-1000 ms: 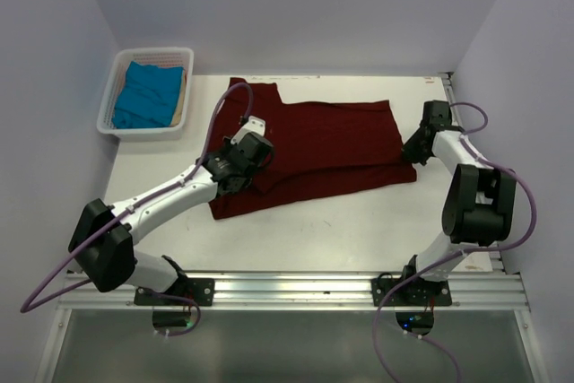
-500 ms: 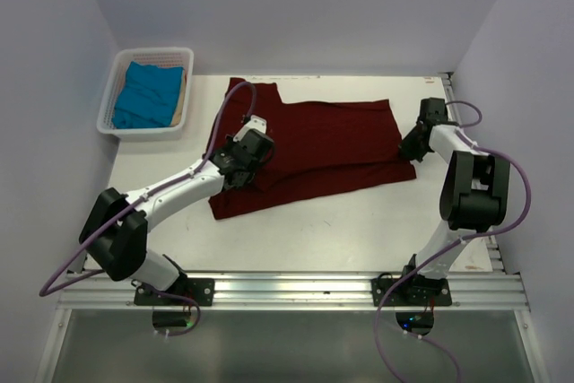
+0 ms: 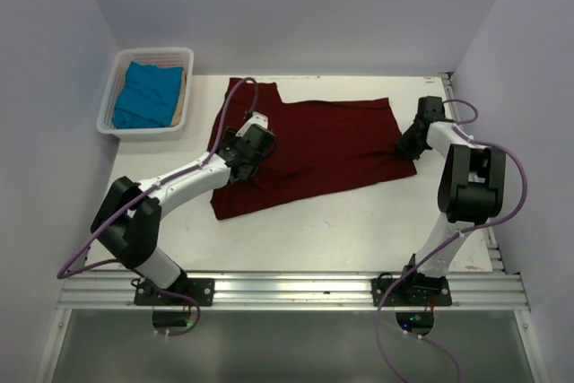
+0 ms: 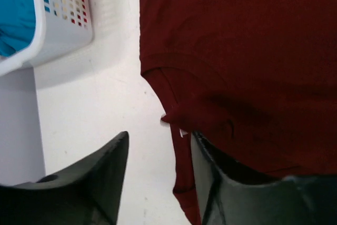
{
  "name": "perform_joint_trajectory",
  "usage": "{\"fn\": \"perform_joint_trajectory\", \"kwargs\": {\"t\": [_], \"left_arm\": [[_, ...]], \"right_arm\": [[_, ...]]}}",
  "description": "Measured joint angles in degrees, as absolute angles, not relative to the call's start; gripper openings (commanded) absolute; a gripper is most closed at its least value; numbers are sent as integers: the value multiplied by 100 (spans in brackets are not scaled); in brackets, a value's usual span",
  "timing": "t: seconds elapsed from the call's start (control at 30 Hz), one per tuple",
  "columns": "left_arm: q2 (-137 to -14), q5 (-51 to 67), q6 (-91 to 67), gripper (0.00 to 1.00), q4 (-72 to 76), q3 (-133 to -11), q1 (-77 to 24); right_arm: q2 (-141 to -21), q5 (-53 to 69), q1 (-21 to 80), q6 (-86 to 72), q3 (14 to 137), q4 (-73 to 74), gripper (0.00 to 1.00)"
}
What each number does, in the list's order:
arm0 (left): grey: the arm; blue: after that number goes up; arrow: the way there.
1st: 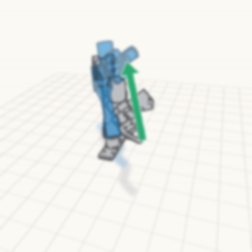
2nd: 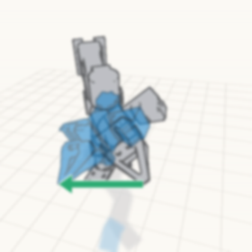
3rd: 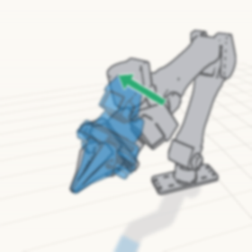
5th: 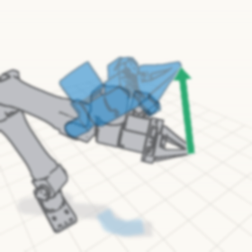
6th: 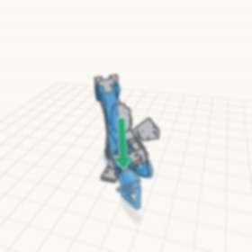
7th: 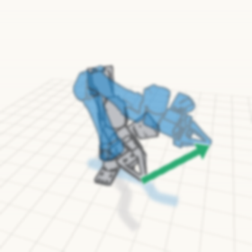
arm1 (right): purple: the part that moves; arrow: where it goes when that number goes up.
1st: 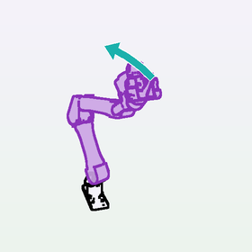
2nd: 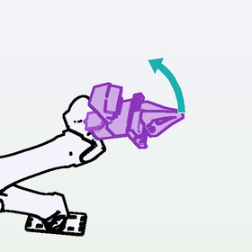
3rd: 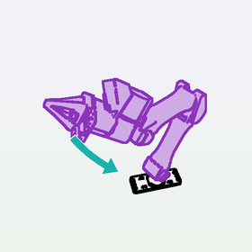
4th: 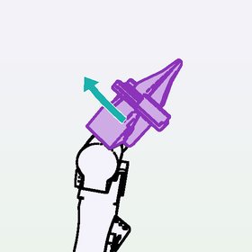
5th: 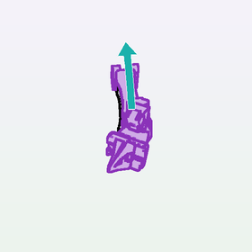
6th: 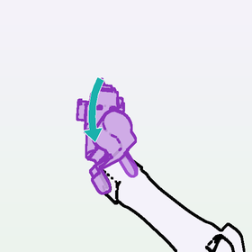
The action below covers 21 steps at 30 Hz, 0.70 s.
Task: Fold and stack the t-shirts
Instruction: Fold the tshirt
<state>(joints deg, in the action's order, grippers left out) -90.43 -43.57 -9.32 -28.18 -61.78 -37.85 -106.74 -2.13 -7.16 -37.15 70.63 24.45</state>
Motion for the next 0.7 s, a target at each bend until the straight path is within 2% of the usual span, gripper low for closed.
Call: {"fn": "perform_joint_trajectory", "kwargs": {"t": [0.03, 0.1, 0.2, 0.47, 0.53, 0.57, 0.6, 0.63, 0.7], "left_arm": [[-9076, -4364, -976, 90, -2781, -6215, -3782], [-9087, -4375, -1041, 100, -2783, -6298, -3782], [-9059, -4383, -1129, 100, -2783, -6460, -3782], [-8313, -4082, -1332, 100, -2818, -6552, -3798], [-8123, -3892, -1446, 86, -2825, -6552, -3835], [-8073, -3789, -1490, 75, -2825, -6552, -3852], [-8029, -3625, -1570, 48, -2816, -6552, -3885], [-8012, -3437, -1649, 30, -2783, -6541, -3918], [-8012, -3015, -1789, 5, -2696, -6440, -3975]], "right_arm": [[-10698, -191, -707, -3708, 7063, 2434, 39], [-10709, -174, -676, -3686, 7063, 2414, 47], [-10709, -150, -626, -3642, 7059, 2285, 53], [-10141, -47, -534, -3577, 6764, 1920, 57], [-9898, -49, -519, -3570, 6692, 1828, 52], [-9789, -51, -510, -3555, 6672, 1798, 32], [-9686, -54, -495, -3518, 6650, 1763, 13], [-9609, -51, -486, -3511, 6637, 1745, 0], [-9467, -51, -451, -3494, 6619, 1737, 0]]}}
